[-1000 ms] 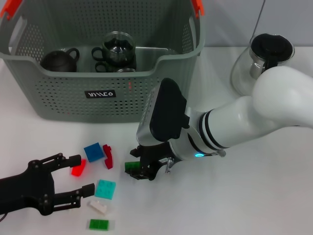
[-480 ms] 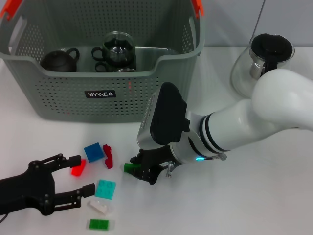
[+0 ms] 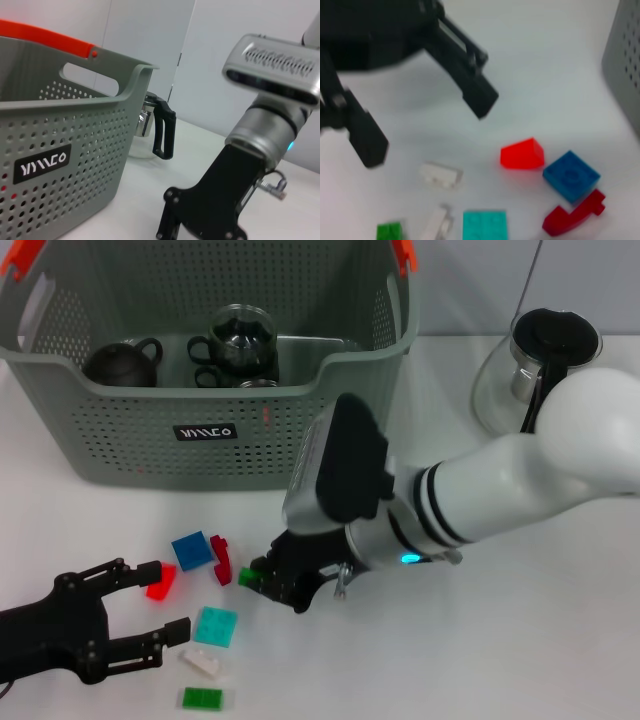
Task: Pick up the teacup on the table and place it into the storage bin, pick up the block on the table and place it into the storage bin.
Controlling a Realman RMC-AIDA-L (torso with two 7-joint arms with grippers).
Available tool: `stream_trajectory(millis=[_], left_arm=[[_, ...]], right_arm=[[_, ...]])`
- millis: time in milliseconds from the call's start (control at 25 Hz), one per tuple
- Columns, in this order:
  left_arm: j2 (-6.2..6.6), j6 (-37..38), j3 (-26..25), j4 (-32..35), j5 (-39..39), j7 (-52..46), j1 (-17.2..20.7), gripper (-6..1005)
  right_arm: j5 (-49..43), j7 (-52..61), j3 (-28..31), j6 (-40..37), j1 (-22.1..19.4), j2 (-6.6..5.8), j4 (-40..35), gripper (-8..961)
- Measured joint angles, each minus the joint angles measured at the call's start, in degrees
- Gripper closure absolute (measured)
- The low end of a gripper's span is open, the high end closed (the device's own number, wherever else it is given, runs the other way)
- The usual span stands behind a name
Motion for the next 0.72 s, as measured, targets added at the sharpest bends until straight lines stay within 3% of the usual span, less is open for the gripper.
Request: stream_trajectory(millis=[200,440,560,720], left_arm=[[-0.01,0.1,0.0,0.1,0.0,0.0,0.1,156],[0.05,0.1,-0.4,0.4,0.0,0.0,0.5,156],[0.06,0.1,-0.6,0.4,0.0,0.0,0.5,156],[0.09,0.5,-0.6,0.4,0.0,0.1,0.2,156]], right_arm=[[-3.9,0.0,9.9,-7.5,-3.5,-0.48,-5.4,789],[-9.2,3.4,29.7,-26.4,-8.4,-0.49,-21.4,789],[-8.8,9.1,39.7,-34.3,-7.2,-0.35,-29.9,793],[-10.6,19.1,50.3,-37.0,-2.4,-0.42,-38.5,795]])
